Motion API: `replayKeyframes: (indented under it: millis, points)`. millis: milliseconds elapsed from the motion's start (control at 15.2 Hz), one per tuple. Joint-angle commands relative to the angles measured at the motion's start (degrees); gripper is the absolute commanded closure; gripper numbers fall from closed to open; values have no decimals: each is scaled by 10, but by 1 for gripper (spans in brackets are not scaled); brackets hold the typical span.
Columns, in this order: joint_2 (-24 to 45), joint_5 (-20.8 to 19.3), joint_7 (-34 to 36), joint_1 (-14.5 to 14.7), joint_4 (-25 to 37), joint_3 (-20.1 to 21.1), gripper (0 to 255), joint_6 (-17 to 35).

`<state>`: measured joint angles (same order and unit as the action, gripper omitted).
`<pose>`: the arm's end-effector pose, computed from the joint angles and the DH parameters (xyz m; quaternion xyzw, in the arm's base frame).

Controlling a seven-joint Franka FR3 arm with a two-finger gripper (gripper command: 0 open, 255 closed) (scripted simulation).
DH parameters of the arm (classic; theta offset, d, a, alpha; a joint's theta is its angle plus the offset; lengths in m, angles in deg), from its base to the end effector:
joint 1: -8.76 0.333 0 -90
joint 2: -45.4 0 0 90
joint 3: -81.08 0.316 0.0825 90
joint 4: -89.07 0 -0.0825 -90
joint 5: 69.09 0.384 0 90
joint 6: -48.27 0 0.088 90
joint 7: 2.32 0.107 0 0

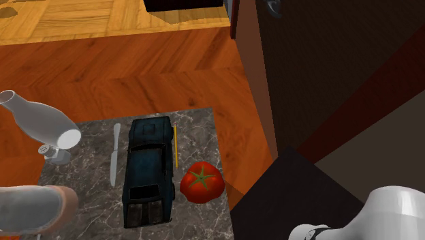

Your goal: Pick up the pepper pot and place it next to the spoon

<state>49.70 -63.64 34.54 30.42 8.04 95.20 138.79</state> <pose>0.4671 0.3413 0.6587 -0.9973 0.0084 -0.0038 0.0731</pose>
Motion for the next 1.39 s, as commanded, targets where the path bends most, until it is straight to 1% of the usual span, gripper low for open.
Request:
replayKeyframes:
  millis: [0,330,792,1320]
  points:
    - [25,-10,31,17,29,13,255,-1]
    - [109,-46,99,68,138,39,255,-24]
    - [81,-36,90,60,45,37,255,42]
    - [65,-30,82,55,-40,35,255,111]
